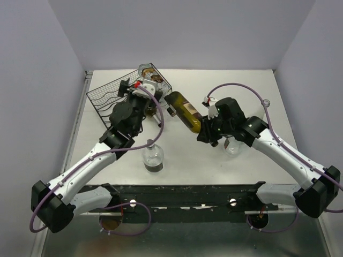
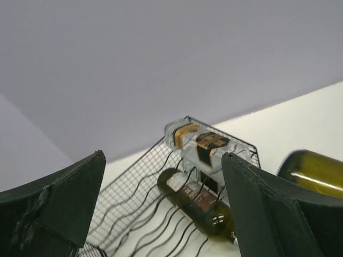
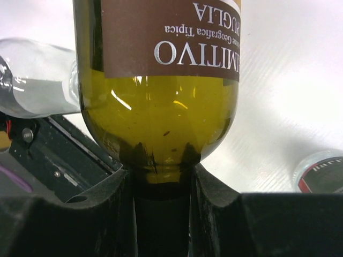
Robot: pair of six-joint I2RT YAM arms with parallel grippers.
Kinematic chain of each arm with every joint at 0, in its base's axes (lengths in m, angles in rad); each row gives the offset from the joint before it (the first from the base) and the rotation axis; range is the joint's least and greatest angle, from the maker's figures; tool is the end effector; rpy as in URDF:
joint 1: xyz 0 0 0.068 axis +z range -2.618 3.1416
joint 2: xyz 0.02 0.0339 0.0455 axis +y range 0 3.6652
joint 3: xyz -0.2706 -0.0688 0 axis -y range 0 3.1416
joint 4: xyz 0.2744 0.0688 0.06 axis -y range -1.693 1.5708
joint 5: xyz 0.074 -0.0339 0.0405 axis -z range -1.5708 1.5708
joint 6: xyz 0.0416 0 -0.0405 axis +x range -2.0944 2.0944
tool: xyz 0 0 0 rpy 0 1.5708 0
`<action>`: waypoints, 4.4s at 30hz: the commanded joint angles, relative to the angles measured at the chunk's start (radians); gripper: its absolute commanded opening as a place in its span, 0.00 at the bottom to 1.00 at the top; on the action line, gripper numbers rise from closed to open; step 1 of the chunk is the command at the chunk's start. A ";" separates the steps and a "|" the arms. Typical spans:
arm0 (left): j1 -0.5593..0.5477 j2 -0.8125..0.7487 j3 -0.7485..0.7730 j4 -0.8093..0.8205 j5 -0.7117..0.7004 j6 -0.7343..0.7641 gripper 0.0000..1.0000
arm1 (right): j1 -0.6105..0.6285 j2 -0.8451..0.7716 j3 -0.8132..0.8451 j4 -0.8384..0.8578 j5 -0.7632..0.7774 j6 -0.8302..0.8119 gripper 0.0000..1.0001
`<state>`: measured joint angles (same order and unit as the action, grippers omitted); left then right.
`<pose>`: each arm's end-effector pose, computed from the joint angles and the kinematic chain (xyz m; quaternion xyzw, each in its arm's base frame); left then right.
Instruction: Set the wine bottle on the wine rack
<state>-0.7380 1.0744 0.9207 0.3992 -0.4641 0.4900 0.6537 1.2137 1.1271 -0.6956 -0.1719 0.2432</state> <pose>0.2192 -0.1742 0.3957 0.1968 0.5938 0.0455 0.7788 0.2223 0.1793 0.3220 -0.2198 0.8938 0.2374 0.3105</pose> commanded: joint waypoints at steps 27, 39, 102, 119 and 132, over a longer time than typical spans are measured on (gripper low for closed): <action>0.948 0.216 0.169 -0.898 0.419 -1.119 0.99 | 0.123 0.122 -0.007 0.215 -0.158 0.019 0.01; 0.953 0.251 0.075 -0.780 0.590 -1.136 0.81 | 0.158 0.265 0.013 0.309 -0.152 -0.005 0.01; 0.801 0.111 -0.126 -0.573 0.639 -1.263 0.34 | 0.222 1.064 0.623 0.706 0.075 0.082 0.01; 0.802 0.104 -0.129 -0.571 0.654 -1.265 0.41 | 0.222 1.193 0.775 0.610 0.100 0.154 0.04; 0.802 0.072 -0.129 -0.599 0.608 -1.251 0.52 | 0.222 1.095 0.628 0.639 0.164 0.185 0.57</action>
<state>0.0879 1.1862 0.7959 -0.2428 0.0727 -0.7345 0.8707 2.3581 1.7924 -0.1112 -0.0586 0.4088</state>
